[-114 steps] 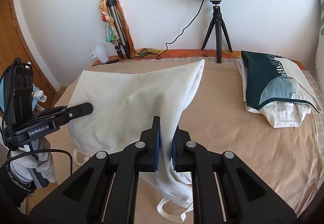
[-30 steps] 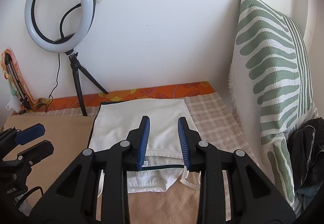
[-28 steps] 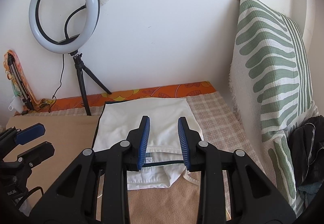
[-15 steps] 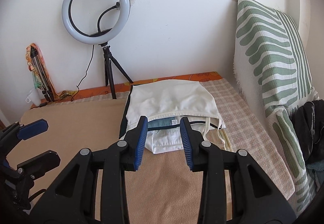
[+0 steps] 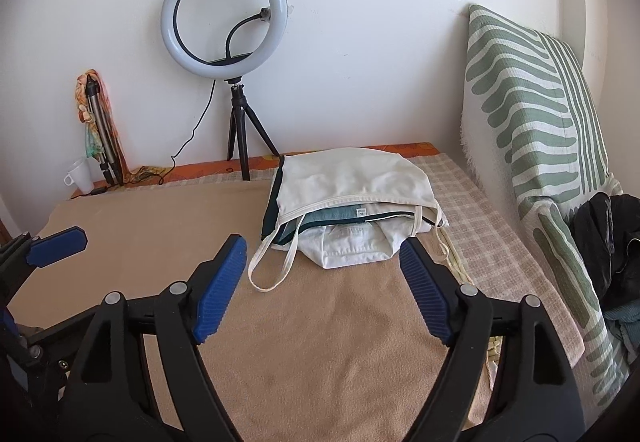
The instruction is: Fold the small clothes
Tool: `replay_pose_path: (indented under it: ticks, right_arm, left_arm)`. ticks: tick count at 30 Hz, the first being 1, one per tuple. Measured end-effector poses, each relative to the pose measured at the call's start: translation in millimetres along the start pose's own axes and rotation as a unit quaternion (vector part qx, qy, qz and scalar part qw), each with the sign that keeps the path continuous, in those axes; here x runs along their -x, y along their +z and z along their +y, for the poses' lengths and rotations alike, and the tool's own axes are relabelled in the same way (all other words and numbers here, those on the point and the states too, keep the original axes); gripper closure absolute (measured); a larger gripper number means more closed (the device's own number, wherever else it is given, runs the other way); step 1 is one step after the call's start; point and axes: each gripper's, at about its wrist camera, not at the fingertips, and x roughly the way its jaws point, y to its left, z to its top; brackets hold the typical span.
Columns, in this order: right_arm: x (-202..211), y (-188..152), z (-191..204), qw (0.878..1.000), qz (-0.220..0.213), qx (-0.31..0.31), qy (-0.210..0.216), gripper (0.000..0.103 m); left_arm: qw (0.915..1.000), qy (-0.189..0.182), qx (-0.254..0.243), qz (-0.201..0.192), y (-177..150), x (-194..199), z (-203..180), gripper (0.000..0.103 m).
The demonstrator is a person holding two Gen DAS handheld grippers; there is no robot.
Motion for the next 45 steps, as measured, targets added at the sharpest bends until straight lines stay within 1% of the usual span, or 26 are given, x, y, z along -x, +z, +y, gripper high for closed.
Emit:
replay_pose_path:
  ticks: [2, 4, 5, 9, 13, 18, 24, 45]
  right_arm:
    - [3, -2, 3, 1.0, -0.004, 0.003, -0.005, 0.014]
    - [4, -3, 3, 1.0, -0.005, -0.001, -0.005, 0.006]
    - [5, -4, 3, 1.0, -0.005, -0.005, -0.002, 0.005]
    - [7, -6, 1, 1.0, -0.006, -0.02, -0.001, 0.004]
    - [9, -7, 0, 1.0, -0.006, -0.024, -0.007, 0.0]
    - [13, -8, -2, 0.999, -0.008, -0.031, -0.017, 0.0]
    - [14, -6, -2, 0.999, -0.01, -0.033, -0.019, 0.0]
    - [20, -4, 6, 0.999, -0.016, -0.029, -0.017, 0.0]
  left_arm:
    - [0.9999, 0.013, 0.004, -0.001, 0, 4, 0, 0.0]
    - [0.9998, 0.016, 0.011, 0.0, 0, 8, 1, 0.0]
    - [0.9998, 0.016, 0.014, -0.003, -1, 10, 1, 0.0]
    - [0.9993, 0.033, 0.019, -0.005, -2, 18, 3, 0.0]
    - [0.9985, 0.052, 0.008, -0.015, -3, 27, 1, 0.0]
    - [0.9981, 0.059, 0.012, -0.016, -5, 35, 1, 0.0]
    - [0.9974, 0.069, 0.014, -0.015, -4, 39, 3, 0.0]
    - [0.9971, 0.072, 0.014, -0.019, -3, 45, 3, 0.0]
